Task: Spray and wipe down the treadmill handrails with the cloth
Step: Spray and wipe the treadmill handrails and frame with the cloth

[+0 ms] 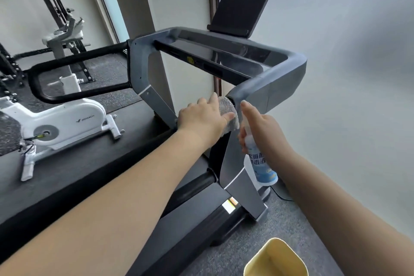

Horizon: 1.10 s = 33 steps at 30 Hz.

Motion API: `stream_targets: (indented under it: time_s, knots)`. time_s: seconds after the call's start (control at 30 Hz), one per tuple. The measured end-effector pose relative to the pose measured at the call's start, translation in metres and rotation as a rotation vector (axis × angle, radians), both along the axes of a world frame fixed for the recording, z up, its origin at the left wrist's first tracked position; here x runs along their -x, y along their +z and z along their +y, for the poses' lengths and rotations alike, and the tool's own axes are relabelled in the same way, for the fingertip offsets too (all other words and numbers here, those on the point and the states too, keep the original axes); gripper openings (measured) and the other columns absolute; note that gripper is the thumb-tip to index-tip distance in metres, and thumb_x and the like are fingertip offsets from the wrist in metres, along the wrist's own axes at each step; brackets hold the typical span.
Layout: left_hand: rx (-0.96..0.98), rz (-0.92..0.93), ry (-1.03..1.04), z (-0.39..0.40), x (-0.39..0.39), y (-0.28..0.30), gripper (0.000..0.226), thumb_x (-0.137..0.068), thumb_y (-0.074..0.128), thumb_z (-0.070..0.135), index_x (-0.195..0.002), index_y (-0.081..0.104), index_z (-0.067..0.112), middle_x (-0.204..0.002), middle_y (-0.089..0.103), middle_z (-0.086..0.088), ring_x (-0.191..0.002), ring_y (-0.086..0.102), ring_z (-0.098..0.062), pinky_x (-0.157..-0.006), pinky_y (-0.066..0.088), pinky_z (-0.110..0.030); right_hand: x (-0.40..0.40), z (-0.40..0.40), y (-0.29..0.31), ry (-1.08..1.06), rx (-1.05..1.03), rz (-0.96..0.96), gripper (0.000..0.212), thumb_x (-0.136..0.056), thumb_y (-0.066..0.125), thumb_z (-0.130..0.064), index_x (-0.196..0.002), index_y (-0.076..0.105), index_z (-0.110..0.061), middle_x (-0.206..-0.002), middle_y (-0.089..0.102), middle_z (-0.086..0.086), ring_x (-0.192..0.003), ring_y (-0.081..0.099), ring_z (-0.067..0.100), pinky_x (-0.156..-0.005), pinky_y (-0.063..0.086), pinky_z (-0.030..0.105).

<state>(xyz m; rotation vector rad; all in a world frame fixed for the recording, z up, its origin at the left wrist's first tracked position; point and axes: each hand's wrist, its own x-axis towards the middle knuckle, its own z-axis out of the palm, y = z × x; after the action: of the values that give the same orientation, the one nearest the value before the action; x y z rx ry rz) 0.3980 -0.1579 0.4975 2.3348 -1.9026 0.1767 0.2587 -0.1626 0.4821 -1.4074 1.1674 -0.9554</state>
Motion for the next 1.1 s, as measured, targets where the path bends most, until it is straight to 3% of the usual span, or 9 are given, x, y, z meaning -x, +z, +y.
stream_targets:
  time_s: [0.17, 0.3, 0.53, 0.73, 1.1]
  knots:
    - [0.057, -0.146, 0.016, -0.001, 0.004, -0.004, 0.062, -0.088, 0.043, 0.062, -0.127, 0.035, 0.015, -0.114, 0.057, -0.015, -0.1, 0.059, -0.036, -0.072, 0.045, -0.039, 0.002, 0.001, -0.004, 0.046, 0.0, 0.002, 0.066, -0.092, 0.042, -0.056, -0.041, 0.049, -0.015, -0.047, 0.058, 0.011, -0.044, 0.052, 0.022, -0.064, 0.046, 0.033]
    - [0.05, -0.22, 0.01, 0.006, -0.002, -0.006, 0.06, -0.088, 0.049, 0.057, -0.126, 0.036, 0.013, -0.112, 0.058, -0.017, -0.098, 0.061, -0.037, -0.063, 0.041, -0.036, -0.001, 0.006, -0.005, 0.053, -0.012, 0.018, 0.065, -0.093, 0.041, -0.054, -0.045, 0.049, -0.011, -0.045, 0.058, 0.009, -0.041, 0.052, 0.018, -0.063, 0.044, 0.029]
    - [0.025, -0.243, -0.008, 0.034, -0.028, -0.007, 0.058, -0.088, 0.051, 0.054, -0.125, 0.036, 0.012, -0.11, 0.058, -0.016, -0.096, 0.062, -0.036, -0.061, 0.038, -0.035, -0.008, 0.025, -0.007, 0.057, -0.021, 0.043, 0.066, -0.094, 0.041, -0.054, -0.053, 0.05, -0.004, -0.04, 0.055, 0.003, -0.036, 0.05, 0.018, -0.042, 0.043, 0.017]
    - [-0.002, -0.227, -0.026, 0.077, -0.066, -0.01, 0.055, -0.087, 0.054, 0.051, -0.122, 0.036, 0.013, -0.107, 0.059, -0.014, -0.093, 0.063, -0.035, -0.061, 0.039, -0.035, -0.025, 0.051, -0.01, 0.033, -0.033, -0.038, 0.064, -0.093, 0.044, -0.055, -0.047, 0.049, -0.01, -0.049, 0.057, 0.011, -0.041, 0.052, 0.024, -0.053, 0.044, 0.027]
    - [0.0, -0.222, -0.009, 0.163, -0.123, -0.011, 0.056, -0.085, 0.055, 0.052, -0.125, 0.036, 0.017, -0.108, 0.062, -0.008, -0.094, 0.063, -0.032, -0.061, 0.037, -0.033, -0.065, 0.111, -0.028, 0.034, -0.09, -0.105, 0.061, -0.087, 0.048, -0.059, -0.052, 0.051, -0.008, -0.054, 0.055, 0.017, -0.045, 0.051, 0.025, -0.056, 0.046, 0.033]
